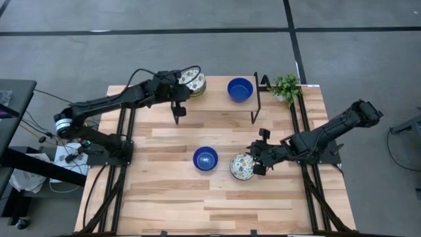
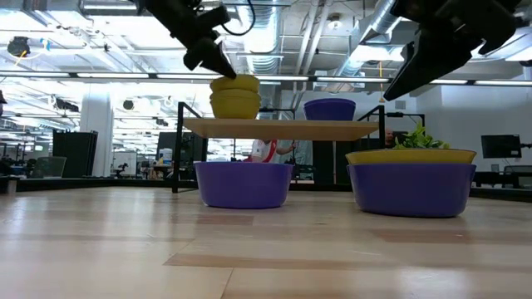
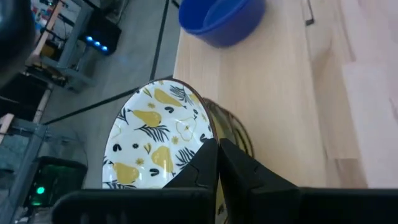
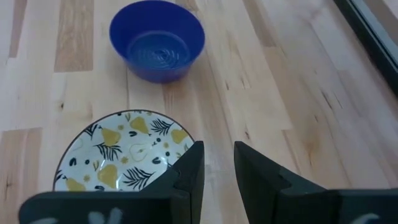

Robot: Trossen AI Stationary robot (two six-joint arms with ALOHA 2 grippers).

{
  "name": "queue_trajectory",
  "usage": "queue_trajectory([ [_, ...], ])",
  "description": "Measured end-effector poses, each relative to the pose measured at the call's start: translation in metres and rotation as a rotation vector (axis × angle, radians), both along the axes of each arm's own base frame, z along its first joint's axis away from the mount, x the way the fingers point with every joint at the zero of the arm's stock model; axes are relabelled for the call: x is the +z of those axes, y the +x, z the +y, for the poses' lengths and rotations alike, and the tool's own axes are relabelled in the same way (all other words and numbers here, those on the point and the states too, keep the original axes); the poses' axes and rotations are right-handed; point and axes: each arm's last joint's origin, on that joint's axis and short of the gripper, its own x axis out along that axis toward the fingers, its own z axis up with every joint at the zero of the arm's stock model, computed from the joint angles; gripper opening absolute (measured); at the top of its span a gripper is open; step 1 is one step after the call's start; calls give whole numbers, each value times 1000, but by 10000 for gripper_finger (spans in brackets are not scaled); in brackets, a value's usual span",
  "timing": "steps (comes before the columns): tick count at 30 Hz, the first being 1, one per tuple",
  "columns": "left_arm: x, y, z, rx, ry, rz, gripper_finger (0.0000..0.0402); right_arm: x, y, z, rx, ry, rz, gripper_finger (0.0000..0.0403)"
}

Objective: Pick & Place Mini bowls
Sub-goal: Stack the white patterned bowl on top of the white patterned bowl on the shelf, then stack the blue bowl on top of the blue bowl on the shelf

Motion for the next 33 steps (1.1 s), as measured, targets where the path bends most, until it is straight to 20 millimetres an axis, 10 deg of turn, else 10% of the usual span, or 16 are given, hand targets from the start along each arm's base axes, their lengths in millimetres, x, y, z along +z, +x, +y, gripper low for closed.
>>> queue_trajectory([
  [17, -7, 2, 1, 18, -47, 39, 10, 0, 0, 0, 1, -1, 3, 79],
  [33, -7, 2, 1, 29, -61, 29, 92, 0, 0, 0, 3, 2, 4, 79],
])
